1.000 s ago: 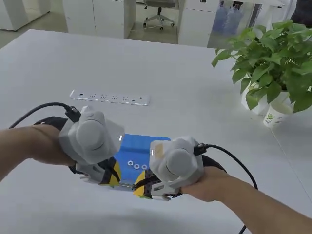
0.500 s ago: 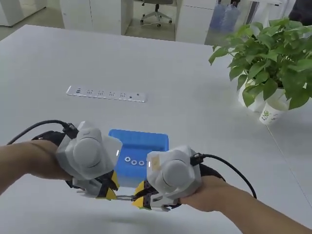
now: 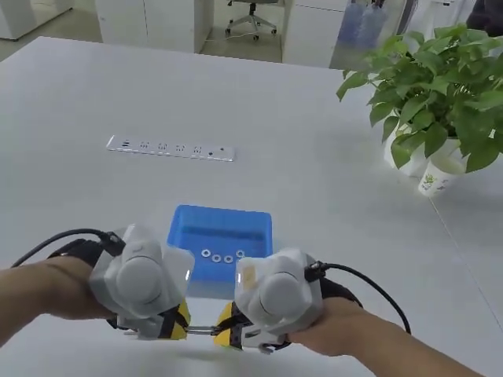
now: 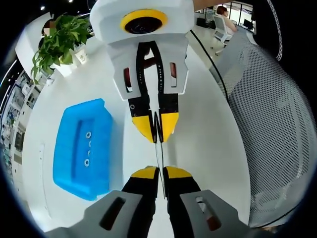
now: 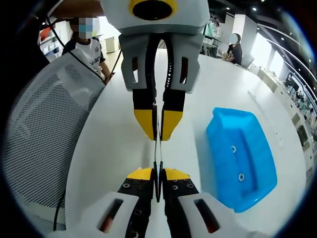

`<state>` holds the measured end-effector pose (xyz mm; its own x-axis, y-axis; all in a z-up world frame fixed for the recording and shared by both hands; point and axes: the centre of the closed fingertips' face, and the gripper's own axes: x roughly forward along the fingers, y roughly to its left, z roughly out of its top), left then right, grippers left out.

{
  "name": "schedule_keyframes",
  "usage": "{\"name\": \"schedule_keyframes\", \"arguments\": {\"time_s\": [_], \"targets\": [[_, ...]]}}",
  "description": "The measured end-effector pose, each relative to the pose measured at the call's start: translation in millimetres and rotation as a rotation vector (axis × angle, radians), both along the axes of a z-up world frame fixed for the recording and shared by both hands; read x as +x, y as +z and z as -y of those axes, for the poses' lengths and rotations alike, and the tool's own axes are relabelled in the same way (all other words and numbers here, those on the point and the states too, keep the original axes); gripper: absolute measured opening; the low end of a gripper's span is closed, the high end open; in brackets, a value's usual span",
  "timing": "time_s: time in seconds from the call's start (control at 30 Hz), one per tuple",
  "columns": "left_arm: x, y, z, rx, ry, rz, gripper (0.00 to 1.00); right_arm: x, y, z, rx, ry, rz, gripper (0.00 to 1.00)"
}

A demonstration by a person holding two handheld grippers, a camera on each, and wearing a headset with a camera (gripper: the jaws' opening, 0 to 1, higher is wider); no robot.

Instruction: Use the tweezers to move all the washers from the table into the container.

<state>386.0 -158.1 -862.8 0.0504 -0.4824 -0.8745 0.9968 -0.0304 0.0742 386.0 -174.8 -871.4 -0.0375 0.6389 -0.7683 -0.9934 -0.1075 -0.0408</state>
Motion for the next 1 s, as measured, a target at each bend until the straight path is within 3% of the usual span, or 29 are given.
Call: {"name": "schedule_keyframes", "arguments": {"time_s": [0.17,0.33,0.4,0.7,1.0], "targets": [[-2.4,-8.7,1.4,-0.001,0.024,-0.002,0.08,-3.2,-9.9,1.3,-0.009,-0.004,0.004,0.09],[-4.8,-19.2,3.0,0.031,0.015,0.016,0.08,-5.9,-18.8,2.2,-0.032,0.005,0.020,0.10],[-6.1,-21.7,2.6,0.028,0.022,0.007,0.08,-7.1,-20.5,3.1,-0.040,0.010,0.019,0.11],[-6.1,-26.1,-0.8,0.029,0.032,-0.004,0.09,-4.4,-18.9,8.4,-0.047,-0.005,0.018,0.12],[-1.5,-26.2,6.4,0.010,0.036,-0.004,0.09,-3.0,-18.5,16.8,-0.057,-0.035,0.003,0.11]]}}
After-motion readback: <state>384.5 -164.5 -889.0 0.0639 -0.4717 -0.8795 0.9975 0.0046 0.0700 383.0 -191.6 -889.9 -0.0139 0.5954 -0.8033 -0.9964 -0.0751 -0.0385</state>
